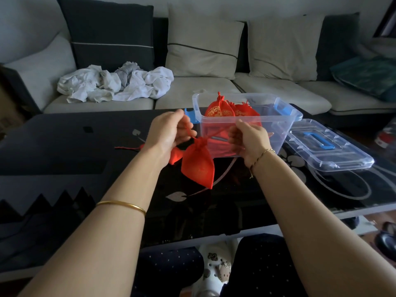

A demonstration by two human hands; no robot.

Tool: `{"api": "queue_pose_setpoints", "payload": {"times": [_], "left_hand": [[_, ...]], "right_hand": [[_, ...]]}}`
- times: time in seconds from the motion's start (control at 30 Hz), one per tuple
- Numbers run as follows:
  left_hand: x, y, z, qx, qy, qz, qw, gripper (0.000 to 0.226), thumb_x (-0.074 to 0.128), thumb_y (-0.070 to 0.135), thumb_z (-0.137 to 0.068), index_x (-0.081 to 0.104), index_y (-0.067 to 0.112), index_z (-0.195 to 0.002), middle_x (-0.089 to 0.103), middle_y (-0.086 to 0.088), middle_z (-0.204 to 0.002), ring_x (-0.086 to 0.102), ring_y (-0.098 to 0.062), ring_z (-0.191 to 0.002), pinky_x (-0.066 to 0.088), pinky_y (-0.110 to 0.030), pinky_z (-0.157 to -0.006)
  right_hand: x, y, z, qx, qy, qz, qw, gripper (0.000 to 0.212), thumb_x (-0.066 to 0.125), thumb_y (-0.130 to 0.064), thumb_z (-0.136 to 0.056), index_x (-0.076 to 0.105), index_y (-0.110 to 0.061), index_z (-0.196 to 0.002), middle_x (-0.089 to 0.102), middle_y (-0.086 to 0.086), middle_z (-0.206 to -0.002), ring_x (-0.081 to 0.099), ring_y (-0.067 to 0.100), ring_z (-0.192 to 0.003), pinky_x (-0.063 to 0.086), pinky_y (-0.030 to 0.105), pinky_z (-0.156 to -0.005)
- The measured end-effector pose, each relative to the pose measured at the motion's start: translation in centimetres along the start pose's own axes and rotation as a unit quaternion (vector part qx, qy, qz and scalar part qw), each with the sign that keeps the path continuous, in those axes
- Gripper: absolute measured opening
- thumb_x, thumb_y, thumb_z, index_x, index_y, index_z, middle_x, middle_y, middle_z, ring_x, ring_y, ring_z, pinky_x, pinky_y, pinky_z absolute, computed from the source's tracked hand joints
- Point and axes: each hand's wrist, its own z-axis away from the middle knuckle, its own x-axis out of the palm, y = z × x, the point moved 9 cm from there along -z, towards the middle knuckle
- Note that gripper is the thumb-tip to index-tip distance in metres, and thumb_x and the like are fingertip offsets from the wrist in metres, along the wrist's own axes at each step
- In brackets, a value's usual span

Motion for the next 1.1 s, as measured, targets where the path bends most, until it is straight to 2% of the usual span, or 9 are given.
{"api": "queue_pose_setpoints", "payload": {"times": [0.17, 0.33, 0.4, 0.5, 0.63, 0.77, 0.87, 1.0, 1.1], "left_hand": [[2.2, -0.2, 0.9, 0.001, -0.105, -0.133, 0.986, 0.011, 0.063, 0.015, -0.088, 0.068, 0.010, -0.079, 0.062, 0.002, -0.061, 0.053, -0.003, -0.048, 0.046, -0.019, -0.054], [3.1, -0.2, 1.3, 0.022, -0.134, -0.174, 0.975, 0.005, 0.070, 0.016, -0.082, 0.068, 0.014, -0.078, 0.056, 0.008, -0.050, 0.048, -0.001, -0.043, 0.043, -0.015, -0.049], [3.0, -0.1, 1.2, 0.031, -0.129, -0.176, 0.975, 0.008, 0.069, 0.015, -0.083, 0.067, 0.010, -0.077, 0.055, 0.006, -0.052, 0.048, 0.000, -0.042, 0.043, -0.014, -0.048], [2.8, -0.3, 1.0, 0.027, -0.119, -0.174, 0.977, 0.013, 0.070, 0.021, -0.082, 0.068, 0.012, -0.073, 0.058, 0.003, -0.059, 0.048, 0.000, -0.044, 0.043, -0.016, -0.051], [2.7, -0.5, 0.7, 0.032, -0.115, -0.158, 0.980, 0.016, 0.063, 0.018, -0.089, 0.067, 0.012, -0.075, 0.060, -0.004, -0.067, 0.050, -0.002, -0.046, 0.044, -0.018, -0.052], [1.8, -0.5, 0.1, 0.041, -0.069, -0.172, 0.982, 0.012, 0.060, 0.016, -0.091, 0.066, 0.013, -0.082, 0.063, -0.010, -0.073, 0.053, -0.005, -0.049, 0.047, -0.023, -0.056], [1.0, -0.7, -0.1, 0.037, -0.029, -0.177, 0.983, 0.013, 0.059, 0.013, -0.091, 0.065, 0.014, -0.080, 0.063, 0.000, -0.062, 0.056, -0.001, -0.044, 0.047, -0.022, -0.054], [0.7, -0.9, -0.2, 0.019, -0.018, -0.154, 0.988, 0.016, 0.059, 0.010, -0.091, 0.064, 0.014, -0.076, 0.063, 0.007, -0.052, 0.059, -0.003, -0.045, 0.047, -0.020, -0.051], [0.9, -0.9, -0.2, 0.016, -0.008, -0.153, 0.988, 0.015, 0.059, 0.010, -0.090, 0.065, 0.013, -0.076, 0.064, 0.001, -0.058, 0.060, -0.007, -0.049, 0.047, -0.022, -0.052]], "right_hand": [[3.2, -3.7, 1.6, -0.129, -0.073, 0.053, 0.988, 0.035, 0.050, -0.022, -0.095, 0.061, -0.014, -0.063, 0.058, 0.000, -0.064, 0.047, 0.011, -0.050, 0.038, 0.018, -0.045], [5.1, -4.9, 3.1, -0.191, -0.111, 0.127, 0.967, 0.031, 0.050, -0.021, -0.095, 0.062, -0.013, -0.067, 0.059, -0.002, -0.066, 0.046, 0.005, -0.048, 0.039, 0.014, -0.047], [5.1, -4.6, 2.8, -0.181, -0.109, 0.139, 0.968, 0.032, 0.048, -0.024, -0.096, 0.061, -0.012, -0.070, 0.060, -0.001, -0.066, 0.046, 0.006, -0.046, 0.038, 0.015, -0.044], [4.8, -3.0, 2.2, -0.093, -0.117, 0.124, 0.981, 0.035, 0.037, -0.031, -0.100, 0.057, -0.010, -0.080, 0.064, 0.008, -0.070, 0.046, 0.011, -0.039, 0.034, 0.021, -0.041], [5.5, -1.5, 2.7, -0.027, -0.173, 0.092, 0.980, 0.015, 0.036, -0.011, -0.098, 0.050, -0.004, -0.098, 0.059, 0.013, -0.069, 0.052, 0.013, -0.040, 0.035, 0.026, -0.046], [5.2, -1.7, 2.3, -0.047, -0.159, 0.093, 0.982, 0.012, 0.039, 0.004, -0.092, 0.045, -0.006, -0.091, 0.061, 0.011, -0.063, 0.058, 0.013, -0.043, 0.045, 0.025, -0.046], [4.6, -1.9, 2.0, -0.095, -0.151, 0.142, 0.974, 0.019, 0.052, 0.007, -0.084, 0.041, -0.009, -0.087, 0.063, 0.022, -0.075, 0.059, 0.020, -0.051, 0.048, 0.025, -0.046], [5.1, -2.9, 2.9, -0.222, -0.152, 0.287, 0.919, 0.022, 0.073, -0.004, -0.072, 0.054, -0.015, -0.075, 0.058, 0.011, -0.077, 0.054, 0.017, -0.067, 0.049, 0.032, -0.064], [5.6, -3.3, 3.3, -0.276, -0.140, 0.325, 0.894, 0.016, 0.076, -0.011, -0.070, 0.063, -0.015, -0.078, 0.061, 0.005, -0.079, 0.051, 0.008, -0.067, 0.046, 0.026, -0.067]]}}
